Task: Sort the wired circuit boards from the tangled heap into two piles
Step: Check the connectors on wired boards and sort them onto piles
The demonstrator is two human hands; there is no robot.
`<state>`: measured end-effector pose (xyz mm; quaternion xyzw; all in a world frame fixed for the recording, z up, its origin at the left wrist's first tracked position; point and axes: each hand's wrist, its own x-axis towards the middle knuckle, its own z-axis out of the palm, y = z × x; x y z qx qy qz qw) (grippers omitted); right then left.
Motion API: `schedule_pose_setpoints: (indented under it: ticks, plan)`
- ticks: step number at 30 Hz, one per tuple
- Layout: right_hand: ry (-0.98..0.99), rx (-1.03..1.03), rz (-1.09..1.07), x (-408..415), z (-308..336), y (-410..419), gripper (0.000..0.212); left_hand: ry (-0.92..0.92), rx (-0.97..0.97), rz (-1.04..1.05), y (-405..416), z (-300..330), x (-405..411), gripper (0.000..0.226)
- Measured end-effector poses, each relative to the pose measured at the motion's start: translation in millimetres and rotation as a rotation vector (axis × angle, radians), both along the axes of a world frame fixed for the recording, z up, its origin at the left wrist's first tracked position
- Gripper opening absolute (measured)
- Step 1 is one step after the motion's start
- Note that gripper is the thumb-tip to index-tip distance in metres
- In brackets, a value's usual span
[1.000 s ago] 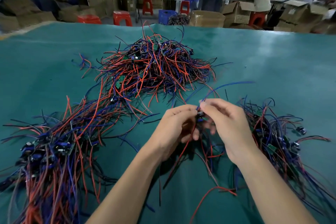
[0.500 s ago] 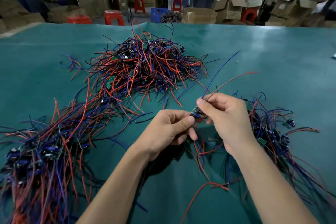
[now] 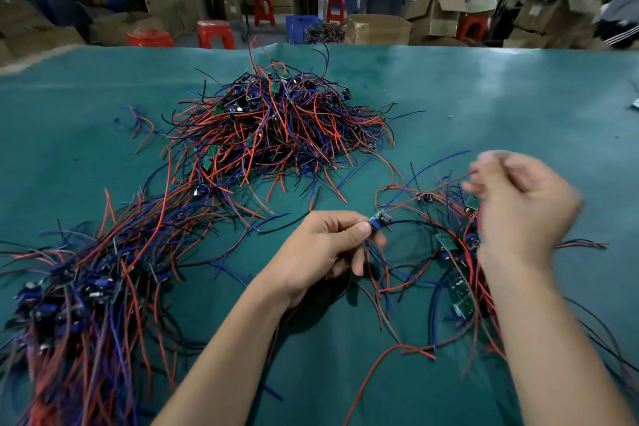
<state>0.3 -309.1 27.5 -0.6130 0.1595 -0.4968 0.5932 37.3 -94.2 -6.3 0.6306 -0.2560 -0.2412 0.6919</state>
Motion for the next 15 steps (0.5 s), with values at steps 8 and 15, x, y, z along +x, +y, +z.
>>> schedule_pose_setpoints:
  ticks: [8, 15]
  plan:
    - [0.274, 0.014, 0.440, 2, -4, 47, 0.018, 0.009, -0.118, 0.225, -1, 0, 3, 0.025]
    - [0.323, -0.402, 0.514, -2, -11, 60, 0.014, -0.052, -0.046, 0.131, 0, 2, 3, 0.029]
